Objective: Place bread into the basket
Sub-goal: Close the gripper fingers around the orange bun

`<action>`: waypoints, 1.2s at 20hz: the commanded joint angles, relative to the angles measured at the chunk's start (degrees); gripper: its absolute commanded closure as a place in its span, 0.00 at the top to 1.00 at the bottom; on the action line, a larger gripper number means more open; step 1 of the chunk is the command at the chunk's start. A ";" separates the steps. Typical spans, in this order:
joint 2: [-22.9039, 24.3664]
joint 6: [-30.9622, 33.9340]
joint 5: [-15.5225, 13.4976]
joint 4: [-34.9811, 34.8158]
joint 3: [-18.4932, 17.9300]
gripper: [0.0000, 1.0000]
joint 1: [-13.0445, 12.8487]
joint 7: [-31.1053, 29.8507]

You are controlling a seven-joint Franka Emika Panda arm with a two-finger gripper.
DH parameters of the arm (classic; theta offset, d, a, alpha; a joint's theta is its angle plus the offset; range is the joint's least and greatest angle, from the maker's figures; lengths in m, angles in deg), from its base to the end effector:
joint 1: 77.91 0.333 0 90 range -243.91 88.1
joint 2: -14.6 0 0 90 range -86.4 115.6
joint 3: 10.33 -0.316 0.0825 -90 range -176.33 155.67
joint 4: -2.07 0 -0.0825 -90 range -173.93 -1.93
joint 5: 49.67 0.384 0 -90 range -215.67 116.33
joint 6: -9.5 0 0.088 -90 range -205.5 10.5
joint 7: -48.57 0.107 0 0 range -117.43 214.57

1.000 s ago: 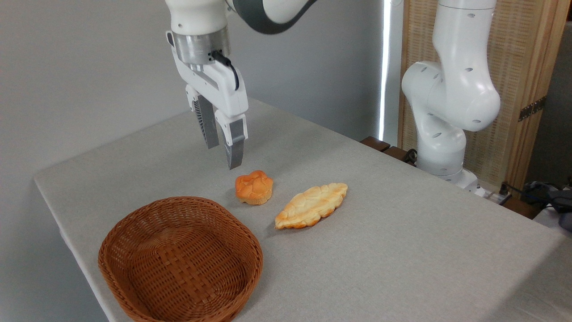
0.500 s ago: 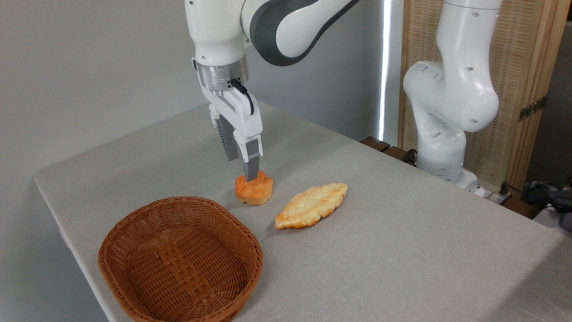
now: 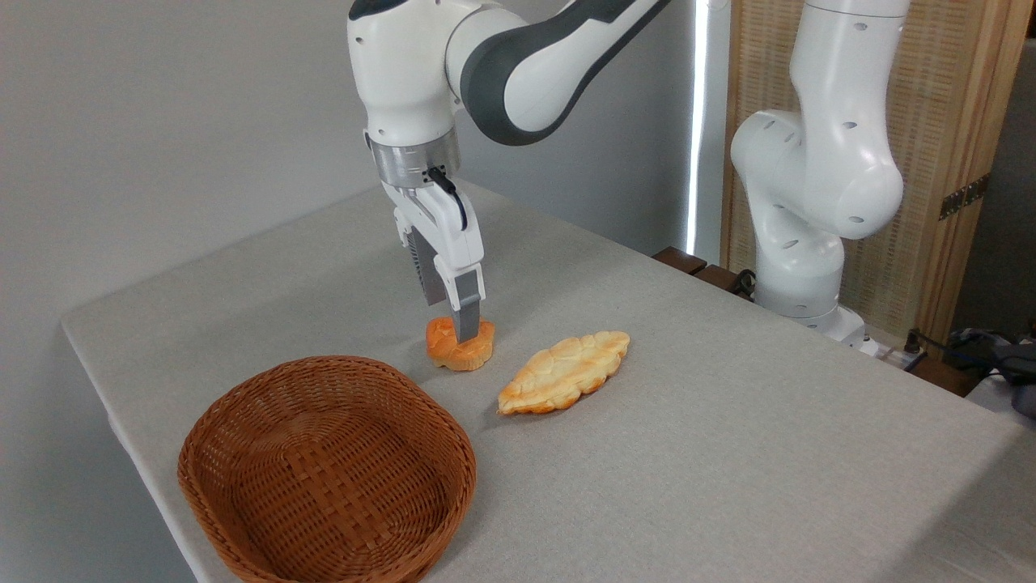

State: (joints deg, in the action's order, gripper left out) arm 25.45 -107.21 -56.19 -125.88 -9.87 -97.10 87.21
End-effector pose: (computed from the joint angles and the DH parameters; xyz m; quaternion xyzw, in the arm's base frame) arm 0.4578 -0.1703 0.4501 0.8846 -0.4637 0.0049 0.0498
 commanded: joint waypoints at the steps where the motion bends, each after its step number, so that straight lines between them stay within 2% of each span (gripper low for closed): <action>1: 0.84 -1.50 -0.16 -1.51 -0.10 1.00 -0.23 1.35; 14: -0.22 -5.81 0.63 -4.77 1.57 0.99 -0.23 2.41; 15: -0.22 -6.07 1.24 -4.77 1.57 0.87 -0.15 2.41; 16: -0.22 -6.16 1.25 -4.77 1.57 0.66 -0.15 2.41; 17: -0.22 -6.07 1.25 -4.77 1.57 0.40 -0.15 2.41; 18: -0.22 -6.07 1.25 -4.77 1.57 0.31 -0.15 2.41; 19: -0.22 -6.07 1.25 -4.77 1.57 0.27 -0.15 2.58; 24: -0.22 -6.07 1.25 -4.77 1.57 0.28 -0.15 3.29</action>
State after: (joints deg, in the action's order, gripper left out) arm 24.94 -111.74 -55.32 -129.79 -8.27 -97.20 89.28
